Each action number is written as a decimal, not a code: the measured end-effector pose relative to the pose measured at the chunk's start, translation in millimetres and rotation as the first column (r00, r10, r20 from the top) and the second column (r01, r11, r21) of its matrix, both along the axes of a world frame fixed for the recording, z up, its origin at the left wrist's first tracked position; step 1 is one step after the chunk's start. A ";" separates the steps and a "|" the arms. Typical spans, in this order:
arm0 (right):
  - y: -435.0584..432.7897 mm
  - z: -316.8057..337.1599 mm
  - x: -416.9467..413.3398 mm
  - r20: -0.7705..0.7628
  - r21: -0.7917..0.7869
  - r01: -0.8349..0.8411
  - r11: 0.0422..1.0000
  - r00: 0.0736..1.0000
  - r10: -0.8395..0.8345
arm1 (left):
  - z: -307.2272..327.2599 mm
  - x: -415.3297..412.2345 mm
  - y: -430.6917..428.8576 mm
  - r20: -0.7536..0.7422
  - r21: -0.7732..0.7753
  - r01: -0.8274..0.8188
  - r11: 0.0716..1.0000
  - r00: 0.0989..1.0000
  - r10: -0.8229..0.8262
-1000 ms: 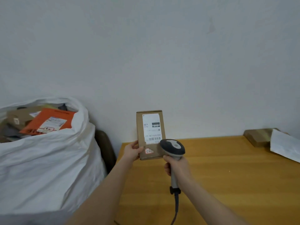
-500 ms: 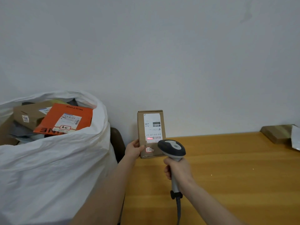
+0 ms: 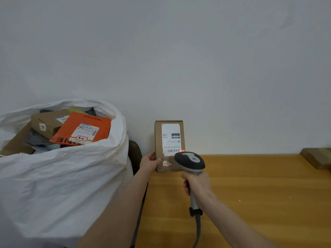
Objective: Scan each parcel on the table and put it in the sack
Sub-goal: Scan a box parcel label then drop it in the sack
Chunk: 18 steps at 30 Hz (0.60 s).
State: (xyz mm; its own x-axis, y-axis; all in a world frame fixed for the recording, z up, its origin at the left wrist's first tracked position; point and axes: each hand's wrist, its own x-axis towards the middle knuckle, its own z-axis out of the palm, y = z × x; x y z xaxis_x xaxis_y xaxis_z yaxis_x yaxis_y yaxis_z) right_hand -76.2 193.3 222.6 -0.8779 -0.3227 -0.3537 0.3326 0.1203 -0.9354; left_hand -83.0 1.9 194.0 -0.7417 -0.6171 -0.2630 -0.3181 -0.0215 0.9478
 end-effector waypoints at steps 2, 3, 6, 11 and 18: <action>0.5 -0.6 -1.4 -0.002 -0.006 -0.007 1.000 1.000 0.007 | 1.4 1.2 -0.7 -0.007 -0.002 -0.007 1.000 1.000 0.007; 0.8 -0.8 -1.3 -0.005 -0.008 -0.016 1.000 1.000 0.016 | 1.7 2.3 -0.8 -0.011 -0.002 -0.013 1.000 1.000 0.013; 2.4 -0.5 -1.6 -0.013 -0.026 -0.040 0.999 0.999 0.039 | 3.6 4.8 -1.1 -0.021 -0.018 -0.014 1.000 1.000 0.014; 6.4 9.6 -13.4 -0.023 -0.157 -0.033 0.987 0.999 0.030 | 17.9 6.5 3.3 -0.048 -0.001 -0.024 1.000 0.999 0.024; -22.4 49.2 -44.4 -0.058 -0.263 -0.032 0.964 0.998 0.017 | 84.9 20.7 -1.9 -0.119 -0.038 -0.118 0.992 0.986 0.113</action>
State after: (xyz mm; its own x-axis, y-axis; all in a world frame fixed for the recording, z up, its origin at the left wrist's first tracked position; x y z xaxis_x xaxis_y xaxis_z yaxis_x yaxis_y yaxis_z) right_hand -120.6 170.9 271.8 -0.8841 -0.4198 -0.2052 0.2803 -0.1251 -0.9517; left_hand -62.3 0.0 278.9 -0.6886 -0.7096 -0.1495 -0.2036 -0.0088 0.9790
